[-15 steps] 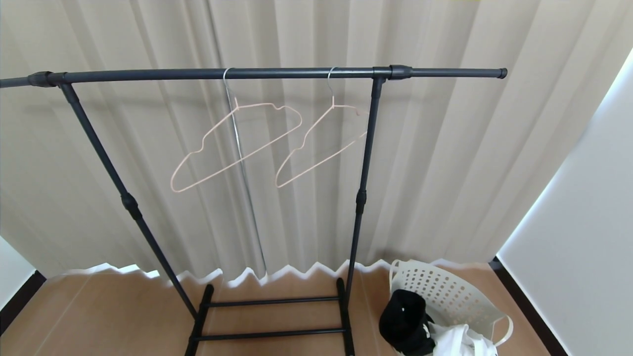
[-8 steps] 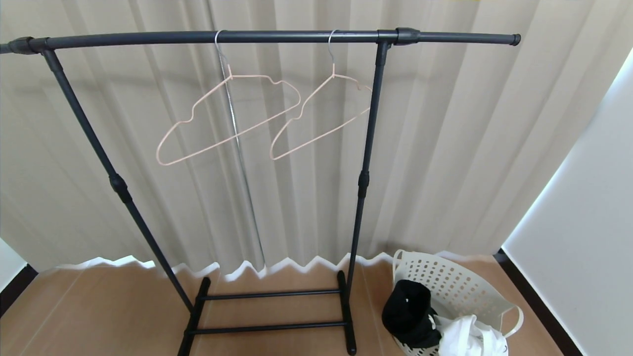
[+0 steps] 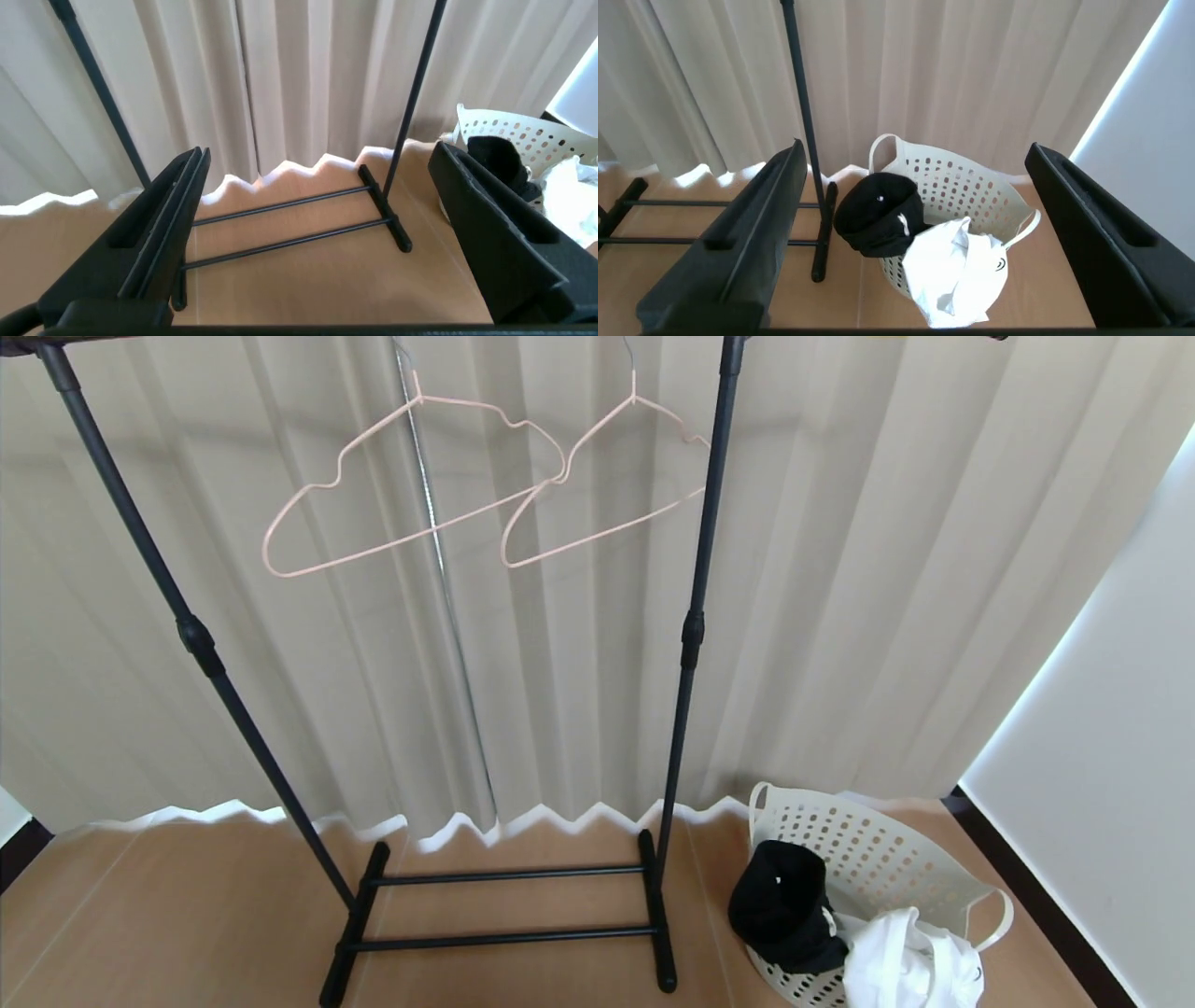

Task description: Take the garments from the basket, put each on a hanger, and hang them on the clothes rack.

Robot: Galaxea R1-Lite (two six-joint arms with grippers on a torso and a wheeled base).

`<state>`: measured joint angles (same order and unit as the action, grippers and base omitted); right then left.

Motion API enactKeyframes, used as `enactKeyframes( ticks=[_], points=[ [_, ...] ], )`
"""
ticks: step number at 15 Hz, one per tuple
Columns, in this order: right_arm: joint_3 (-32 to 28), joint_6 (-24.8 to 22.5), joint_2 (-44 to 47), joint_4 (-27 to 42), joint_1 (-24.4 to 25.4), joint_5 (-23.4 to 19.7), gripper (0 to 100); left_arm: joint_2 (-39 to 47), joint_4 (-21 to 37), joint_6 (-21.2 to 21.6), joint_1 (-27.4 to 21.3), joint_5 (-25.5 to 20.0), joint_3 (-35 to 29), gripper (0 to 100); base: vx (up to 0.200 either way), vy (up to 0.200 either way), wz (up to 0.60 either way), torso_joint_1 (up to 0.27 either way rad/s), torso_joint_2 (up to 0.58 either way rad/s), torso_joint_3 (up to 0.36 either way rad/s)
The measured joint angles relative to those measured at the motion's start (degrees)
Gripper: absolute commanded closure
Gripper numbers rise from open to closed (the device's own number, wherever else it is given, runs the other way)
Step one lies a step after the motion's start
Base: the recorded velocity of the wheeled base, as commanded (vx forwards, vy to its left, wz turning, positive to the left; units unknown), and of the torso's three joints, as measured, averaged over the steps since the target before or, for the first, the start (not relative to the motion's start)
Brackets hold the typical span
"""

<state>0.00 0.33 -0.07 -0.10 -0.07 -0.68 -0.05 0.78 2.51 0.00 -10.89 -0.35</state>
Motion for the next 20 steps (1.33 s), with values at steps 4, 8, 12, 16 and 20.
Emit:
enactKeyframes(
  ticks=[4, 8, 12, 16, 20],
  points=[
    [0.00, 0.00, 0.00, 0.00, 0.00, 0.04, 0, 0.00, 0.00, -0.02, 0.00, 0.05, 0.00, 0, 0.000, 0.000, 0.00, -0.085, 0.46, 0.364],
    [0.00, 0.05, 0.00, 0.00, 0.00, 0.09, 0, 0.00, 0.00, -0.02, 0.00, 0.00, 0.00, 0, 0.000, 0.000, 0.00, -0.039, 0.44, 0.394],
    [0.00, 0.05, 0.00, 0.05, 0.00, 0.09, 0, 0.00, 0.09, 0.02, 0.00, -0.02, 0.00, 0, 0.100, 0.000, 0.00, -0.001, 0.29, 0.281],
    [0.00, 0.00, 0.00, 0.07, 0.00, 0.09, 0, 0.00, 0.04, 0.05, 0.00, -0.06, 0.00, 0, 0.200, 0.000, 0.00, 0.004, 0.04, 0.043],
    [0.00, 0.02, 0.00, 0.05, -0.02, 0.09, 0, 0.00, 0.01, -0.11, 0.00, 0.16, 0.00, 0, 0.100, 0.000, 0.00, 0.002, 0.00, 0.002]
  ],
)
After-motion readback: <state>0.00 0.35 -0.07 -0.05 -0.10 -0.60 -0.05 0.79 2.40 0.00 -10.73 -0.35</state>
